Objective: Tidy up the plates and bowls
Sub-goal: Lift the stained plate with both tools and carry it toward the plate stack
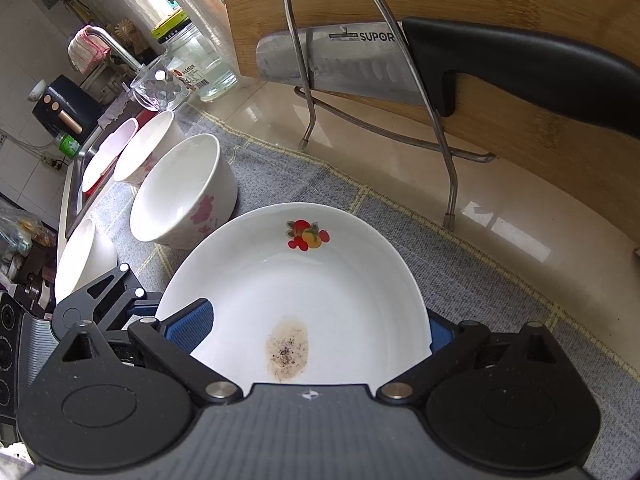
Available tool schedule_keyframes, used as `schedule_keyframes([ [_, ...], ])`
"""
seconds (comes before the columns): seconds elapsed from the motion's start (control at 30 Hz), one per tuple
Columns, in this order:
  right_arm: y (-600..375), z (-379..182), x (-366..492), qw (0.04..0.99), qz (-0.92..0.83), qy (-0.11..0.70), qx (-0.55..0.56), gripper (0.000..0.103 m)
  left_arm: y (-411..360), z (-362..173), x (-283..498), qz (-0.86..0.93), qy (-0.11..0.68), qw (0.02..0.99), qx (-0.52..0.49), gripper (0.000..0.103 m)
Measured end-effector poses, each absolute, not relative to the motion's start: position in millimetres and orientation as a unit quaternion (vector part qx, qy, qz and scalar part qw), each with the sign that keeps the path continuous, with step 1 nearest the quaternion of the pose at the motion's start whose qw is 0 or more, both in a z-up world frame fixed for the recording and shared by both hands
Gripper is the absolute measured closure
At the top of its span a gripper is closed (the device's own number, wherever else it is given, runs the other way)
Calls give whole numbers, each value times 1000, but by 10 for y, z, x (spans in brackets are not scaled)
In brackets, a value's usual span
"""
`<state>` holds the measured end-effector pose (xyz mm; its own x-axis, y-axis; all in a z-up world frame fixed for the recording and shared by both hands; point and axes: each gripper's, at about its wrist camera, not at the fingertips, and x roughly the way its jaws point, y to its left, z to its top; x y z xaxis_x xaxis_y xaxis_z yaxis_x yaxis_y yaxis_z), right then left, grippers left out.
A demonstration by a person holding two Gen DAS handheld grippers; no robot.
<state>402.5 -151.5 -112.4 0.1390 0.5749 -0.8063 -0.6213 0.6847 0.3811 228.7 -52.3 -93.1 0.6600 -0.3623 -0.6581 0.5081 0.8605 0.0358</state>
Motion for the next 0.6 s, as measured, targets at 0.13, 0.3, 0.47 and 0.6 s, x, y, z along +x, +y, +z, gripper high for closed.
schedule_keyframes([
  [0.13, -1506, -1119, 3985, 754, 396, 524, -21, 0, -517, -900, 2259, -242, 333, 904, 114, 1],
  [0.3, -1496, -1090, 3917, 754, 395, 524, -22, 0, -490, -817, 2183, -244, 332, 904, 116, 1],
  [0.47, -1498, -1051, 3844, 755, 393, 524, -20, 0, -466, -732, 2128, -248, 333, 902, 118, 1],
  [0.6, -1494, -992, 3717, 755, 391, 525, -19, 0, -461, -673, 2064, -252, 336, 900, 117, 1],
])
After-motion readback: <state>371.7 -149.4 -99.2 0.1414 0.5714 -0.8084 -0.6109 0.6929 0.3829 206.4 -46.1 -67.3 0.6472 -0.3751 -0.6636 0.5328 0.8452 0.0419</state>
